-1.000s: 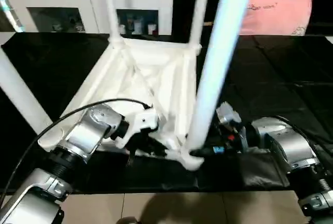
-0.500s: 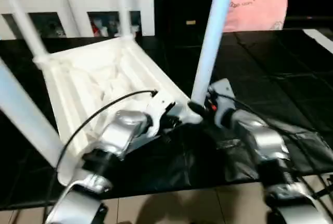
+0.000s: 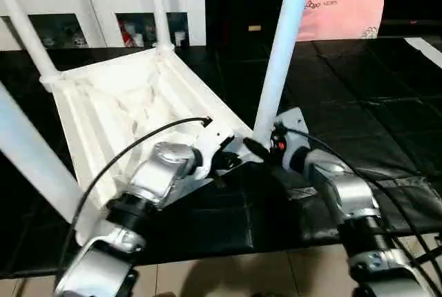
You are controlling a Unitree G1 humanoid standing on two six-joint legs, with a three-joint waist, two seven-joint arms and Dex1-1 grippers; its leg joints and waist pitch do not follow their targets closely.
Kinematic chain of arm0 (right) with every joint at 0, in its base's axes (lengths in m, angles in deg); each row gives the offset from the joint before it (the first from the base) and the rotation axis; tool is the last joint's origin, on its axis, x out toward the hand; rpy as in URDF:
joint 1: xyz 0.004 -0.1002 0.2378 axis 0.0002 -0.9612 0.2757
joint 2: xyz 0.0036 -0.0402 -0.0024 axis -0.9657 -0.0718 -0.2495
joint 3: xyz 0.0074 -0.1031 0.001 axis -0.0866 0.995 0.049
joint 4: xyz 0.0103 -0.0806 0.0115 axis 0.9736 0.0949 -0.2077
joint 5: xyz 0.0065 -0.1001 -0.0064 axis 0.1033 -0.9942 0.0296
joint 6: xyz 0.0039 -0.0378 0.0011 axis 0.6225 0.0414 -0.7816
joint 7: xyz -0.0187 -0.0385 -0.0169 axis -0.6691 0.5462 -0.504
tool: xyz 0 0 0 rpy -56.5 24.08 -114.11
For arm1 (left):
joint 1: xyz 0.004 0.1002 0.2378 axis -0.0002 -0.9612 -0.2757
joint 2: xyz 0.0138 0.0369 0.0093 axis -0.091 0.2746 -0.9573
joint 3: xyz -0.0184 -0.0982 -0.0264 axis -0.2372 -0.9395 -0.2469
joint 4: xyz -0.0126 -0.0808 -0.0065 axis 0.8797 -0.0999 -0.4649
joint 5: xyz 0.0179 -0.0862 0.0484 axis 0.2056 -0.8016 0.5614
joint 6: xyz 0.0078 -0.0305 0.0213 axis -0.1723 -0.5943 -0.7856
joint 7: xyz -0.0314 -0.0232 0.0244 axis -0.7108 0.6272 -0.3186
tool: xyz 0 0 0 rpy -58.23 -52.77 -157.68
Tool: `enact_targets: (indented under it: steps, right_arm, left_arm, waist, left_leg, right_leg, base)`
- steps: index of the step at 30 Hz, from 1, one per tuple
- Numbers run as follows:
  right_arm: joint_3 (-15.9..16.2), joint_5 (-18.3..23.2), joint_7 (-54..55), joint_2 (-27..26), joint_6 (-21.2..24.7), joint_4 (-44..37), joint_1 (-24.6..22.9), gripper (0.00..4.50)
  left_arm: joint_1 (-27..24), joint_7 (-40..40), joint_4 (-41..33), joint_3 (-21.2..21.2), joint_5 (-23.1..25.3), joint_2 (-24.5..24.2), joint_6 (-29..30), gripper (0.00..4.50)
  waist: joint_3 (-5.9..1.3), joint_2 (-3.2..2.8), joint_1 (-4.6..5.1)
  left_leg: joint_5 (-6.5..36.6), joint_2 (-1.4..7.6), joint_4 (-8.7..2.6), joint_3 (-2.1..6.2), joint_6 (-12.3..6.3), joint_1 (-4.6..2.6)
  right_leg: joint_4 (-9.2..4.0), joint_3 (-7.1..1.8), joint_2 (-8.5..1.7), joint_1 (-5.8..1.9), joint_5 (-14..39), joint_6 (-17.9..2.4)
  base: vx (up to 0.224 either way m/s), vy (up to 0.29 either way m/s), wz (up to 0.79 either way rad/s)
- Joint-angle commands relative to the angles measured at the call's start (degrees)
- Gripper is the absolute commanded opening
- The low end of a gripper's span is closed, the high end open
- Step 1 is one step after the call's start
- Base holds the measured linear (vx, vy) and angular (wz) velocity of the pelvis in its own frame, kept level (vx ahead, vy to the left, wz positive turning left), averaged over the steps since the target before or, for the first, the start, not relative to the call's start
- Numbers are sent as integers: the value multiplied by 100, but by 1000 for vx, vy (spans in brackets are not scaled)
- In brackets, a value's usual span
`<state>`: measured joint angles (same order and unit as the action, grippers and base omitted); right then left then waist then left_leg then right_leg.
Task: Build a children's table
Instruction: Rotate leg to tighten
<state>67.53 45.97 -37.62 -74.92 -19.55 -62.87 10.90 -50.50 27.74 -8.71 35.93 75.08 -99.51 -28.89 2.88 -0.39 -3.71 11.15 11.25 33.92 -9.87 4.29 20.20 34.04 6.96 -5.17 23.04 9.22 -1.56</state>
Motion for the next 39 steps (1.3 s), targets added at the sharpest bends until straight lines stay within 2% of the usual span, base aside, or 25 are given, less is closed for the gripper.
enact_targets:
  steps: [1,2,3,4,5,6,9,15,19,23,28,31,33,35,39]
  right_arm:
    - [259,179,-672,111,-16,-158,-135,399]
    - [247,205,-773,165,-15,-194,-155,399]
    - [222,304,-1109,325,-31,-291,-200,417]
    - [202,398,-1464,500,-94,-352,-226,417]
    - [202,398,-1464,500,-94,-352,-226,435]
    - [177,575,-2042,775,-164,-413,-237,444]
    - [261,599,-2492,1032,-281,-413,-225,444]
    - [543,613,-3459,1525,-484,-262,-141,444]
    - [661,708,-4063,1609,-625,-87,-7,444]
    - [741,768,-4283,1602,-638,-80,27,444]
    - [850,814,-4569,1572,-707,-17,86,444]
    - [872,832,-4679,1561,-680,2,94,409]
    - [921,865,-4771,1580,-600,-32,78,404]
    - [951,882,-4797,1594,-567,-62,68,370]
    - [948,846,-4848,1579,-614,-27,65,343]
  left_arm:
    - [15,479,-259,149,-133,-79,-179,0]
    - [1,551,-279,158,-144,-122,-174,0]
    - [-36,776,-331,212,-165,-255,-216,0]
    - [-66,1025,-372,276,-178,-409,-311,0]
    - [-66,1025,-372,276,-178,-409,-311,0]
    - [-100,1438,-422,365,-232,-652,-493,0]
    - [-167,1876,-516,407,-354,-842,-735,0]
    - [-288,2699,-723,595,-495,-1222,-1041,0]
    - [-253,3196,-675,835,-443,-1389,-1363,0]
    - [-215,3361,-660,922,-430,-1402,-1459,0]
    - [-109,3534,-591,1051,-407,-1384,-1591,0]
    - [-76,3563,-551,1060,-408,-1361,-1612,0]
    - [-66,3592,-533,1063,-409,-1353,-1626,0]
    - [-62,3612,-522,1067,-408,-1354,-1637,0]
    - [-53,3635,-499,1104,-423,-1376,-1655,0]
  waist:
    - [-374,19,-44]
    - [-373,17,-57]
    - [-370,55,-85]
    - [-367,41,-95]
    - [-368,39,-122]
    - [-376,35,-155]
    - [-377,30,-207]
    - [-378,37,-305]
    - [-376,62,-333]
    - [-378,43,-413]
    - [-384,37,-421]
    - [-389,42,-420]
    - [-395,35,-421]
    - [-394,38,-418]
    - [-394,34,-420]
  left_leg:
    - [980,182,-383,55,-386,31]
    - [987,185,-383,55,-391,25]
    - [993,189,-384,54,-400,20]
    - [992,194,-388,50,-409,19]
    - [1032,207,-388,49,-414,3]
    - [1013,211,-386,49,-407,-4]
    - [951,223,-384,47,-407,-6]
    - [905,238,-381,32,-403,-15]
    - [986,235,-377,26,-399,-16]
    - [975,252,-381,26,-356,-47]
    - [1003,248,-382,34,-328,-22]
    - [970,241,-377,34,-318,-17]
    - [917,242,-371,36,-331,-15]
    - [918,241,-372,35,-340,-15]
    - [953,242,-373,37,-323,-13]
  right_leg:
    - [-458,-333,-381,-349,1737,-849]
    - [-457,-336,-381,-349,1744,-868]
    - [-460,-334,-381,-360,1785,-863]
    - [-456,-345,-391,-352,1810,-875]
    - [-463,-346,-395,-338,1871,-875]
    - [-449,-350,-397,-336,1814,-904]
    - [-408,-352,-390,-333,1567,-1010]
    - [-382,-359,-393,-328,1532,-1080]
    - [-399,-357,-397,-327,1673,-1061]
    - [-395,-362,-395,-303,1715,-1060]
    - [-382,-360,-402,-324,1657,-1062]
    - [-389,-355,-400,-331,1697,-1048]
    - [-377,-355,-394,-333,1625,-1053]
    - [-378,-351,-389,-334,1600,-1070]
    - [-383,-351,-391,-336,1642,-1055]
  base:
    - [0,0,0]
    - [0,0,0]
    - [0,0,0]
    - [0,0,0]
    - [0,0,0]
    - [0,0,0]
    - [0,0,0]
    - [0,0,0]
    - [0,0,0]
    - [0,0,0]
    - [0,0,0]
    - [0,0,0]
    - [0,0,0]
    - [0,0,0]
    - [0,0,0]
